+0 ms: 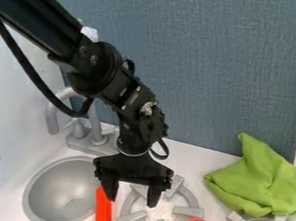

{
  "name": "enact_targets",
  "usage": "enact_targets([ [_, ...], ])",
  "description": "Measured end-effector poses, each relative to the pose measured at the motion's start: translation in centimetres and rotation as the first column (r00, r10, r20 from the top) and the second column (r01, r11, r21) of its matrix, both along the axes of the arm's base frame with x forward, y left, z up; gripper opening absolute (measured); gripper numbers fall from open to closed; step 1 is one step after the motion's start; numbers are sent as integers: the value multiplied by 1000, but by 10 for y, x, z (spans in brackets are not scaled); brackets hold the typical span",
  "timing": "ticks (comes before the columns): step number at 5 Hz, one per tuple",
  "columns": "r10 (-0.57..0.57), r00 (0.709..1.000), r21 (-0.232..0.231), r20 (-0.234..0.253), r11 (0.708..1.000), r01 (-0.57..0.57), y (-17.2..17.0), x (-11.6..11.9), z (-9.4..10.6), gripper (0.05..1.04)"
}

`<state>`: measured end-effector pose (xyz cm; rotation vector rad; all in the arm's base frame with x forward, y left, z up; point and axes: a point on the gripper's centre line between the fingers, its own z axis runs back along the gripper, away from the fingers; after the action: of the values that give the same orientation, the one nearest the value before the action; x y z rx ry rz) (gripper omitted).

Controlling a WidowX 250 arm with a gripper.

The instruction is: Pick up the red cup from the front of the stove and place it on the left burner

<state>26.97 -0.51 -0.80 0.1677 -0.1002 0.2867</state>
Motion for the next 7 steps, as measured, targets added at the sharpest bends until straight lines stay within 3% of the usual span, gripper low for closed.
enact_targets([
  [1,-4,1000,1,-21,1000,4,0,-3,-6,1002],
  [2,-153,988,-39,-15,988,152,-16,-6,-9,1002],
  [4,-347,938,-130,25,929,347,-47,-4,-10,1002],
  [5,-395,919,-153,0,908,390,-55,1,-25,1002],
  [7,-417,909,-168,-20,898,408,-67,14,-48,1002],
])
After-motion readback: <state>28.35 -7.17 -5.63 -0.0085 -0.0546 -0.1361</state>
